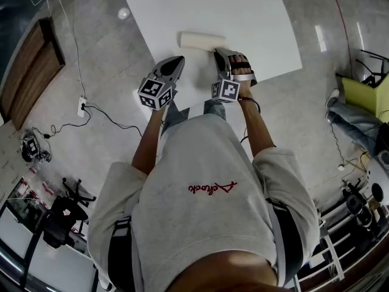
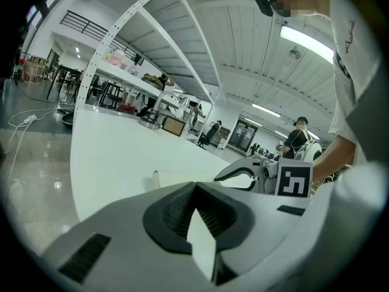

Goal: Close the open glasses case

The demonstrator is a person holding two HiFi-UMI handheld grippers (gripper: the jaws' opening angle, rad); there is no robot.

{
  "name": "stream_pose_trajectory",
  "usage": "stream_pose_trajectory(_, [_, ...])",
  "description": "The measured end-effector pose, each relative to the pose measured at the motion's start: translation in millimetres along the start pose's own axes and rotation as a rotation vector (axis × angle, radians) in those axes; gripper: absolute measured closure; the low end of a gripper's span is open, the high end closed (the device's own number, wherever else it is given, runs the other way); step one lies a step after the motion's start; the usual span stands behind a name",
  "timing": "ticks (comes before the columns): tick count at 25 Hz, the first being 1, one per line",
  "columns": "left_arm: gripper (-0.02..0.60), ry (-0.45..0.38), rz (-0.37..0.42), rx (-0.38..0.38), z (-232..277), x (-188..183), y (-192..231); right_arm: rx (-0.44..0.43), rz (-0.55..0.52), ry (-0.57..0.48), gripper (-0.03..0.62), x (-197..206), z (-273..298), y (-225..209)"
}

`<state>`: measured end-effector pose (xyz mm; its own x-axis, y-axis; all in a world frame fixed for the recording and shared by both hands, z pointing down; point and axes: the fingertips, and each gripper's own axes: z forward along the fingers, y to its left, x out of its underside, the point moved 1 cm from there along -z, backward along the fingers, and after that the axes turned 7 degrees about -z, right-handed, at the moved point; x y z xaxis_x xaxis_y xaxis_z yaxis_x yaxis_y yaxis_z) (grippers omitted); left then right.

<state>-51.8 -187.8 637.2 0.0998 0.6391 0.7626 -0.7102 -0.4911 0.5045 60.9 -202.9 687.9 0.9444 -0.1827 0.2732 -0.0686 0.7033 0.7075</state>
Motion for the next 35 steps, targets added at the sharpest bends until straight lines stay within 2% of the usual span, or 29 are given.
stream_pose_trajectory(10, [0.555, -0.005, 0.001, 0.004, 3, 1, -4, -0.001, 0.059, -0.003, 0.522, 0, -7, -1])
stream_pose_trajectory(12, [0.555, -0.007, 0.003, 0.005, 3, 0, -5, 0.011, 0.071, -0.002, 0.537, 0, -8, -4])
stream_pose_trajectory(13, [0.555, -0.008, 0.005, 0.005, 3, -1, -6, 0.019, 0.077, -0.002, 0.582, 1, -9, -6])
stream_pose_trajectory(21, [0.555, -0.019, 0.023, 0.005, 1, -5, -8, 0.043, 0.140, -0.013, 0.582, -1, -14, -14])
stream_pose_trajectory(24, [0.555, -0.030, 0.036, 0.010, 1, -11, -9, 0.054, 0.263, -0.046, 0.582, -6, -16, -22])
stream_pose_trajectory(27, [0.555, -0.042, 0.052, 0.017, 0, -20, -10, 0.061, 0.437, -0.102, 0.582, -11, -20, -36])
stream_pose_trajectory(32, [0.555, -0.073, 0.089, 0.025, -1, -41, -15, 0.089, 0.794, -0.215, 0.582, -14, -35, -69])
stream_pose_trajectory(35, [0.555, -0.092, 0.104, 0.031, -2, -52, -17, 0.105, 1.048, -0.311, 0.582, -12, -44, -88])
